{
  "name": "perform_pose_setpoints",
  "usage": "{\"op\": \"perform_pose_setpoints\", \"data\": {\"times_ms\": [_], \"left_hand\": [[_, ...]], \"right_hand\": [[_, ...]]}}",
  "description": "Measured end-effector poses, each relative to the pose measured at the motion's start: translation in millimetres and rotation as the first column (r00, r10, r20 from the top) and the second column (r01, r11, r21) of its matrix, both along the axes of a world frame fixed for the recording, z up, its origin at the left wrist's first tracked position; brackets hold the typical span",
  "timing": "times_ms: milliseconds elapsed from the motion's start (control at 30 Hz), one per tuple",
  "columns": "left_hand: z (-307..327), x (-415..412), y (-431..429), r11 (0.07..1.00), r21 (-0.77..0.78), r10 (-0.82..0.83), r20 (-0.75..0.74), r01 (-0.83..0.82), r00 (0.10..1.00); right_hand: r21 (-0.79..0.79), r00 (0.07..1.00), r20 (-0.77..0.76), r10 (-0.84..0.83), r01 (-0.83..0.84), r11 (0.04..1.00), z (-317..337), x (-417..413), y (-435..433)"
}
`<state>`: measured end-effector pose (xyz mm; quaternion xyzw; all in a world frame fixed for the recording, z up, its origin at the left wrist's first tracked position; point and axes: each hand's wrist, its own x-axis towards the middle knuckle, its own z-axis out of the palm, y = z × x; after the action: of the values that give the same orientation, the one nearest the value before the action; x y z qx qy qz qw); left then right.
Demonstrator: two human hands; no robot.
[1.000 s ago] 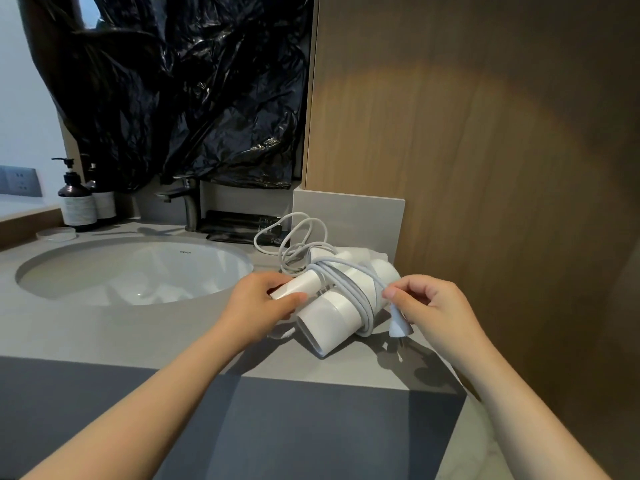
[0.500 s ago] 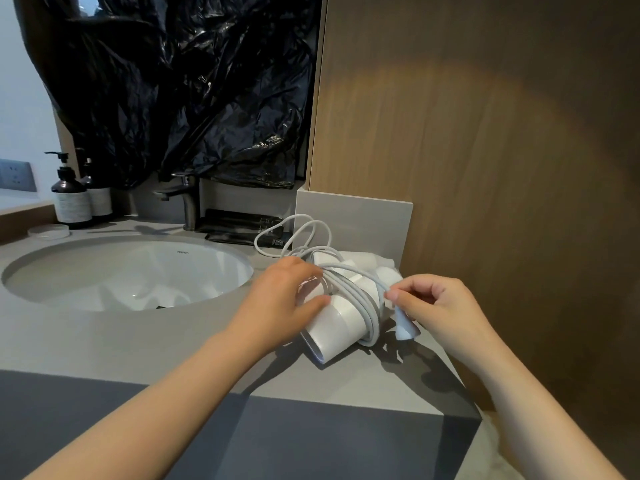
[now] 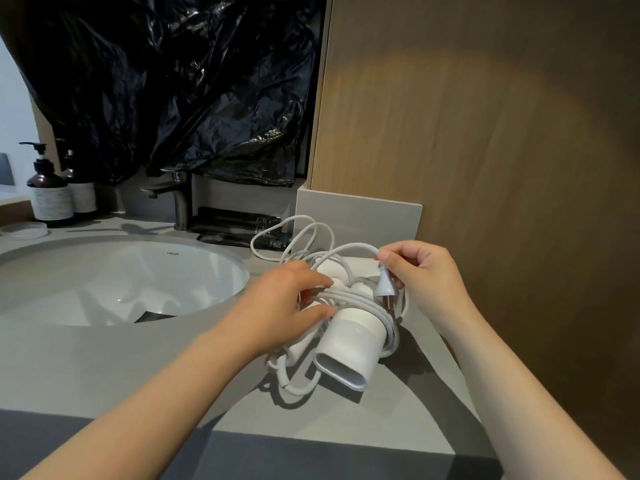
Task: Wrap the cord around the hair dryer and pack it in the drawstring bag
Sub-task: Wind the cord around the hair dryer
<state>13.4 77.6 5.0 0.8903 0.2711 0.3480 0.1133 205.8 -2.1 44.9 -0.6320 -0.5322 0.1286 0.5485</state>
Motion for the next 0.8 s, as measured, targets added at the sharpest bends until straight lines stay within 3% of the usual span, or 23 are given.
{"op": "perform_pose_setpoints", "data": {"times_ms": [300,800], "left_hand": [[-24.9,0.3,23.5,0.992,-0.099,-0.057,0.176,0.076,0.983],[-30.2,-3.0,25.7,0.997,0.078,-0.024,0.224,0.007,0.974]], "right_hand": [[-0.105,0.975,-0.18,0.129,-0.15,0.983,1.6,-9.9,33.3],[-0.04,0.999,0.024,0.04,-0.039,0.998,-12.6,-17.1,53.9]]}}
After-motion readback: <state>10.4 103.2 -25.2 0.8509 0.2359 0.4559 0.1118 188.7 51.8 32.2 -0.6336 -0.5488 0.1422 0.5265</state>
